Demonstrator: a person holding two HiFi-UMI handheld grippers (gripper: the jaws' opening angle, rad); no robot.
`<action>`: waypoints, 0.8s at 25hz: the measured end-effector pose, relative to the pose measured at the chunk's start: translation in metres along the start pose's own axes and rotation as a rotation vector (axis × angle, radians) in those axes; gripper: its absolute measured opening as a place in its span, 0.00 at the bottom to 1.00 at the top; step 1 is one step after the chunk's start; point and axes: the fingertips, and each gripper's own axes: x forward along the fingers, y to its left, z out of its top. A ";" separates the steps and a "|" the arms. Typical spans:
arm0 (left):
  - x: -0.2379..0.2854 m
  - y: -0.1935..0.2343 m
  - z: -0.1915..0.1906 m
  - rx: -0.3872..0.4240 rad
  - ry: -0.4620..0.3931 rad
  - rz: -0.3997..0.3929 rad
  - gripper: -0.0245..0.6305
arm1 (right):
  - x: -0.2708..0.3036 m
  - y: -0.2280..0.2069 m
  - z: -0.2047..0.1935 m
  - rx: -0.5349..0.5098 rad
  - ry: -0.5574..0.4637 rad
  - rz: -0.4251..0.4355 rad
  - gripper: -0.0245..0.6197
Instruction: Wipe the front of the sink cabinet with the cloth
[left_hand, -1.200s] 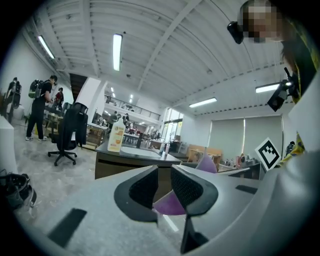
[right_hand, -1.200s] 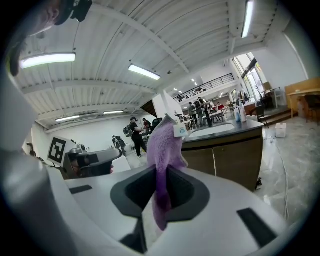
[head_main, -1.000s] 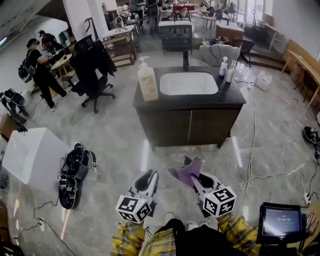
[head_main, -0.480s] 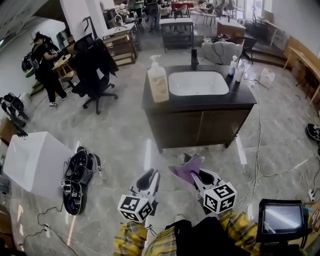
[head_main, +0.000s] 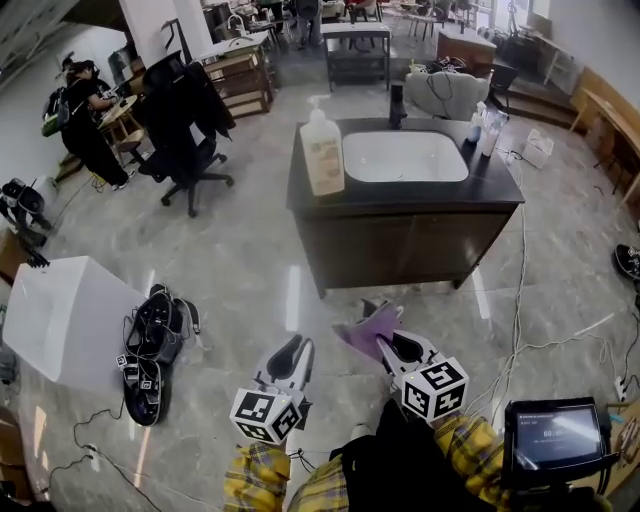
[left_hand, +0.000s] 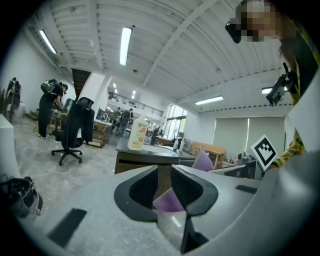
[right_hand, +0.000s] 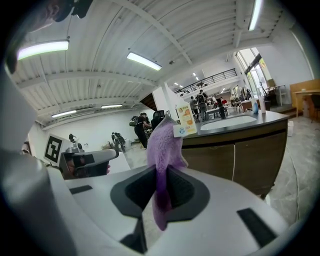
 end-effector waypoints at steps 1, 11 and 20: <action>0.003 0.005 -0.001 -0.002 0.001 0.005 0.15 | 0.006 -0.001 0.000 -0.006 0.002 0.005 0.10; 0.050 0.037 0.010 0.007 -0.012 0.045 0.15 | 0.065 -0.026 0.012 -0.067 0.040 0.060 0.10; 0.113 0.074 0.011 0.002 0.029 0.067 0.15 | 0.129 -0.054 0.020 -0.074 0.093 0.122 0.10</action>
